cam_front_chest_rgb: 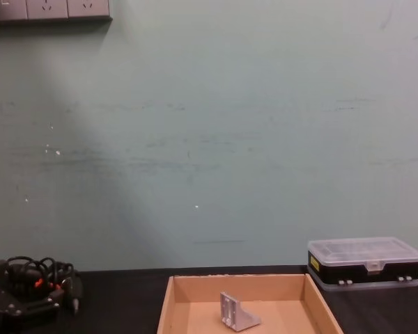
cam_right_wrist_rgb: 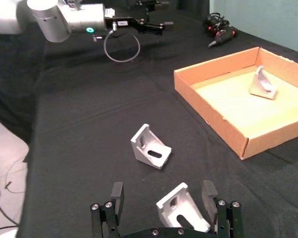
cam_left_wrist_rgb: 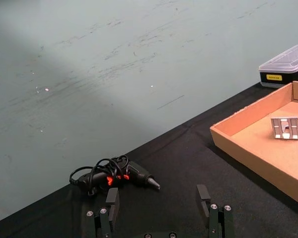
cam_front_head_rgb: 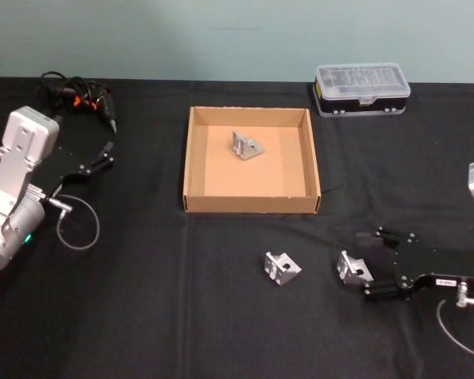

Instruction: Use one hand to pick up the angle iron from the table and place it into the box.

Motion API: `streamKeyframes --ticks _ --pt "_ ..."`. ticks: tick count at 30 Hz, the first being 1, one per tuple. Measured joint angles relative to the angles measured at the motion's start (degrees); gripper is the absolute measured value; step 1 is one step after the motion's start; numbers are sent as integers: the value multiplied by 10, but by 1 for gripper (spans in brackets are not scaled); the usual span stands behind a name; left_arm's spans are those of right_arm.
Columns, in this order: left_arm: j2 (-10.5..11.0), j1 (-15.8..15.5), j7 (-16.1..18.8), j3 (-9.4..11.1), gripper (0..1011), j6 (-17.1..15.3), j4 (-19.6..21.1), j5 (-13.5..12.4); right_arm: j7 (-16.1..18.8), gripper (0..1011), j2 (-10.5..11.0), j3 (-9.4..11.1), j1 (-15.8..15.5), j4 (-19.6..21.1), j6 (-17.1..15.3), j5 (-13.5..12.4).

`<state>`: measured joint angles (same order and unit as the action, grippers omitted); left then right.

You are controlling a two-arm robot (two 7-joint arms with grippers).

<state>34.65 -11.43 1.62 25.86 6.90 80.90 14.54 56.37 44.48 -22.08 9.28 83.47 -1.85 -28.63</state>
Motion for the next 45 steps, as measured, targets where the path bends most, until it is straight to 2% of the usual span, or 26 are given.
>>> streamKeyframes --ticks 10,16,24,36,42,45 --pt "0 0 0 0 1011 0 0 0 -35 1004 -23 -28 25 -25 15 26" --pt "0 0 0 0 1011 0 0 0 -33 1004 -24 -49 41 -32 16 34" --pt "0 0 0 0 1011 0 0 0 -31 1004 -22 -67 53 -38 17 39" --pt "0 0 0 0 1011 0 0 0 -41 1004 -14 -86 67 -44 11 42" --pt "0 0 0 0 1011 0 0 0 -41 1004 -14 -85 66 -44 11 41" --pt "0 0 0 0 1011 0 0 0 -42 951 -14 -85 66 -44 11 41"
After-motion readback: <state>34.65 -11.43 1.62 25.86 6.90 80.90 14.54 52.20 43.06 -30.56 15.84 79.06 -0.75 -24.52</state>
